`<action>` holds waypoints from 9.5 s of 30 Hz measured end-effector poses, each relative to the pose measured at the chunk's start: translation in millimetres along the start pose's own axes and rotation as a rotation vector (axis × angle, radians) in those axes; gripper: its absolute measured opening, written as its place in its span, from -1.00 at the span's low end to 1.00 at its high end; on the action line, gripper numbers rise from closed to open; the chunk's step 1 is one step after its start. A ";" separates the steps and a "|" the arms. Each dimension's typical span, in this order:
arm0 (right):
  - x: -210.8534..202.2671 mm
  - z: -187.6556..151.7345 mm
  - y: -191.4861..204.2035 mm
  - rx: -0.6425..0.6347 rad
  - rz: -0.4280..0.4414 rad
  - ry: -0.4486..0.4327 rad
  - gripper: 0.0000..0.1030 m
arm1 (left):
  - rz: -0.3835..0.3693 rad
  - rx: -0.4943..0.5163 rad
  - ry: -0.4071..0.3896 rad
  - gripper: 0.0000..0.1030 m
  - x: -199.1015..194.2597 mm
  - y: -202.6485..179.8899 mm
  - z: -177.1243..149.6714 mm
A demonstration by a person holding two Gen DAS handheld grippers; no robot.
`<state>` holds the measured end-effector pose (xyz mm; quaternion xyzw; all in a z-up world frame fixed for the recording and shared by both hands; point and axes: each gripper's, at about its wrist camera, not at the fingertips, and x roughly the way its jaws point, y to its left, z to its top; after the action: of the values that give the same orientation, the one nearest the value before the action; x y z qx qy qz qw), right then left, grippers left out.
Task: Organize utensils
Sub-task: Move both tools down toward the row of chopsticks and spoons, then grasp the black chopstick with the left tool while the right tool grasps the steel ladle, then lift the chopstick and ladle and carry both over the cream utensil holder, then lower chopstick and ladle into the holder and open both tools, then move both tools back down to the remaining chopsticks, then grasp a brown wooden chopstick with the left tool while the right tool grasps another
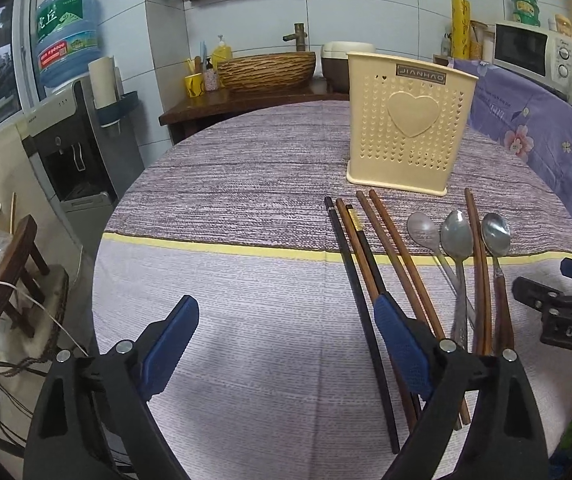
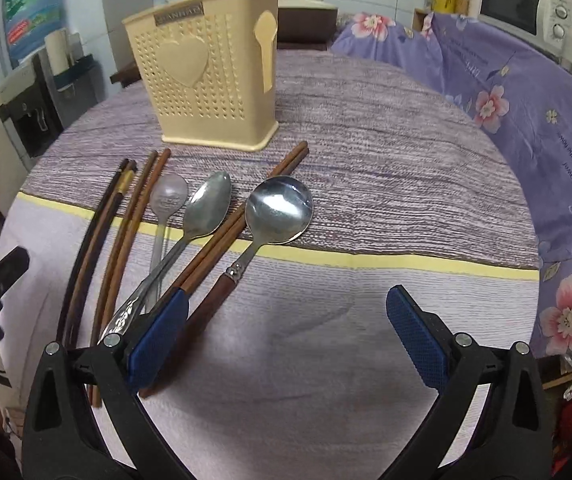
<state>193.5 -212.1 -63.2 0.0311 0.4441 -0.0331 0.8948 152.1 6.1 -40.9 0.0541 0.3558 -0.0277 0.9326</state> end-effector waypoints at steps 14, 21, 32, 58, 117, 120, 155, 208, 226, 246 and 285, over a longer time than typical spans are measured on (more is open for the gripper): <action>15.6 8.3 11.0 -0.124 -0.157 0.085 0.90 | -0.038 -0.019 0.078 0.47 17.4 -1.0 3.3; 12.1 7.2 -8.0 -0.116 -0.148 0.085 0.90 | -0.130 -0.044 0.151 0.11 33.1 -8.9 6.5; 14.0 5.7 -5.9 -0.116 -0.122 0.049 0.90 | -0.087 0.024 0.195 -0.11 56.2 -26.8 12.1; 51.1 56.6 1.5 -0.057 0.030 0.078 0.32 | -0.068 0.051 0.249 -0.73 109.6 -30.1 67.1; -90.7 80.7 -24.9 -0.146 0.125 -0.312 -0.07 | -0.155 -0.132 -0.219 -0.84 -37.0 42.0 127.5; -95.0 91.8 -26.8 -0.148 0.139 -0.319 -0.07 | -0.155 -0.128 -0.241 -0.84 -43.8 45.2 140.0; -44.7 203.2 27.1 -0.195 0.084 -0.468 -0.07 | -0.243 -0.162 -0.273 -0.84 25.8 -32.8 230.5; -2.0 19.9 16.2 -0.154 0.015 -0.059 0.75 | -0.113 -0.144 0.086 0.21 23.3 16.6 6.8; 30.1 30.0 27.4 -0.223 -0.050 0.156 0.75 | -0.121 -0.120 0.101 0.21 26.1 8.1 1.7; 12.9 24.2 -18.5 -0.099 -0.034 0.076 0.75 | -0.170 -0.042 0.174 -0.05 43.4 -24.2 0.1; 14.2 32.2 -39.8 -0.002 -0.030 0.048 0.75 | -0.088 -0.009 0.208 -0.03 68.0 -6.9 20.2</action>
<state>224.1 -254.9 -56.1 0.0244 0.4658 -0.0455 0.8834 215.5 -4.1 -71.8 0.0370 0.4527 -0.0613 0.8888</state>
